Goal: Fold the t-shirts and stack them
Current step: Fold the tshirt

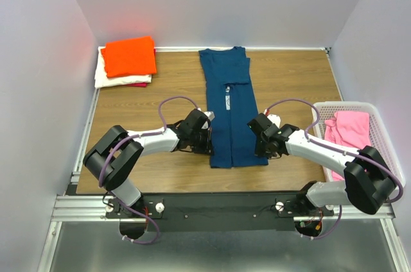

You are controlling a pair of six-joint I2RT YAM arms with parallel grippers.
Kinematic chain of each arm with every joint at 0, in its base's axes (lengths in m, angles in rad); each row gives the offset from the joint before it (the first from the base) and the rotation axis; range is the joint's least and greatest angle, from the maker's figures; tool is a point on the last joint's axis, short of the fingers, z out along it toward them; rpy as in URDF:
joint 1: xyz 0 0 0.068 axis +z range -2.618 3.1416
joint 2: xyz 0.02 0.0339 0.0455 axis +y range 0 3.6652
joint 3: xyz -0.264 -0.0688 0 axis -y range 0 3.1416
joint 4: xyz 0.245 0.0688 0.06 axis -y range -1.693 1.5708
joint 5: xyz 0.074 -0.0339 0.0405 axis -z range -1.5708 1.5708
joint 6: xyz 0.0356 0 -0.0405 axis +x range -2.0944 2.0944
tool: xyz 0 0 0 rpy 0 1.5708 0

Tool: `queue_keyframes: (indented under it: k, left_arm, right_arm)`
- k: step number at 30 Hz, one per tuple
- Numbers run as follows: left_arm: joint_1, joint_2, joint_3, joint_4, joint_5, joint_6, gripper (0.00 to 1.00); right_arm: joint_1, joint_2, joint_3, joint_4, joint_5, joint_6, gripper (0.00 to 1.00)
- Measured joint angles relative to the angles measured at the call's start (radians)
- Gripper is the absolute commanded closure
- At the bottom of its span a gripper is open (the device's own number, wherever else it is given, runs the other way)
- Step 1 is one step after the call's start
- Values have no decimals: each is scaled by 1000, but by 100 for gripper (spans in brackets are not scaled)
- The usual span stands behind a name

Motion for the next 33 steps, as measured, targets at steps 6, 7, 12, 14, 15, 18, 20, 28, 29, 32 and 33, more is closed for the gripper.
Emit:
queue_keyframes:
  k: [6,7,12,14,15,18,20,28,29,32,33]
  left_arm:
    - [0,-2,2,-11,0,0,100]
    - [0,-2,2,-12,0,0,100]
    - [0,-2,2,-13,0,0,100]
    - [0,-2,2,-13,0,0,100]
    - [0,-2,2,-13,0,0,100]
    - [0,-3,2,-14,0,0,100]
    - [0,-3,2,-14,0,0,100]
    - [0,-3,2,-14,0,0,100]
    - [0,-3,2,-14,0,0,100]
    - [0,-3,1,-14,0,0,100]
    - [0,-3,1,-14,0,0,100]
  right_arm:
    - [0,0,-5,-21,0,0,81]
    - [0,0,-5,-23,0,0,81]
    - [0,0,-5,-25,0,0,78]
    - [0,0,-5,-25,0,2,68]
    - [0,0,-5,-26,0,2,66]
    - [0,-1,-5,-25,-2,0,62]
    - [1,-7,-5,-24,-3,-1,62]
    - [18,11,-8,-20,-2,1,69]
    - [18,13,-12,-17,-2,1,70]
    - [19,18,-24,-15,-2,4,71]
    - [19,20,-27,-13,-3,5,72]
